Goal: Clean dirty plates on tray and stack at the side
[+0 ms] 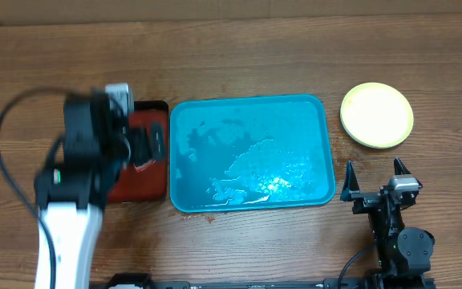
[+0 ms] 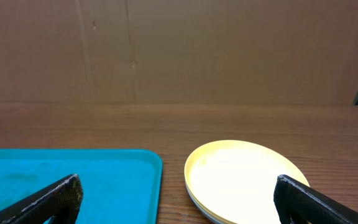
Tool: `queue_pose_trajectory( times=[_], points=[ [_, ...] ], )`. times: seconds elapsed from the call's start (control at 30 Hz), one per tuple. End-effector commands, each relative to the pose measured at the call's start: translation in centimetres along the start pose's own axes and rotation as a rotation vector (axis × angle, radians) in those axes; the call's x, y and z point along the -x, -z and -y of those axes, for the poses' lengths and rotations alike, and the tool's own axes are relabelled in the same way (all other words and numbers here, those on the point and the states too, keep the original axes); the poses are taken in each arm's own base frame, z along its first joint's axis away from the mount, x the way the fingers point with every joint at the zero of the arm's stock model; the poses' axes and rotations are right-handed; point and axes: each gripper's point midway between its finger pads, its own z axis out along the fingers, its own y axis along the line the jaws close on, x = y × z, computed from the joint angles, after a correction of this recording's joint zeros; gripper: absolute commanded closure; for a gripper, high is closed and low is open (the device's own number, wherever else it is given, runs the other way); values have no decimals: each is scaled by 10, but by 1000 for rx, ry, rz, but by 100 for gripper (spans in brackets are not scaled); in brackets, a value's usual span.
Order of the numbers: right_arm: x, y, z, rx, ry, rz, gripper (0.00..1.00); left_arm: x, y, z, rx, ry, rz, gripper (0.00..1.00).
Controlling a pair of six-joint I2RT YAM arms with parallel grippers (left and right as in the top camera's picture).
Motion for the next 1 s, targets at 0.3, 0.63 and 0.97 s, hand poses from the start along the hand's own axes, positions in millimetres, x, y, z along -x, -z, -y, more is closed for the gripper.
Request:
queue_pose_trajectory(
  times=[0.3, 0.63, 0.97],
  points=[
    [-1, 0, 1, -1, 1, 5, 0, -70, 77, -10, 9, -46, 356, 0],
    [-1, 0, 1, -2, 1, 5, 0, -66, 62, -11, -16, -61, 626, 0],
    [-1, 0, 1, -1, 1, 5, 0, -72, 35, -8, -62, -82, 809, 0]
  ],
)
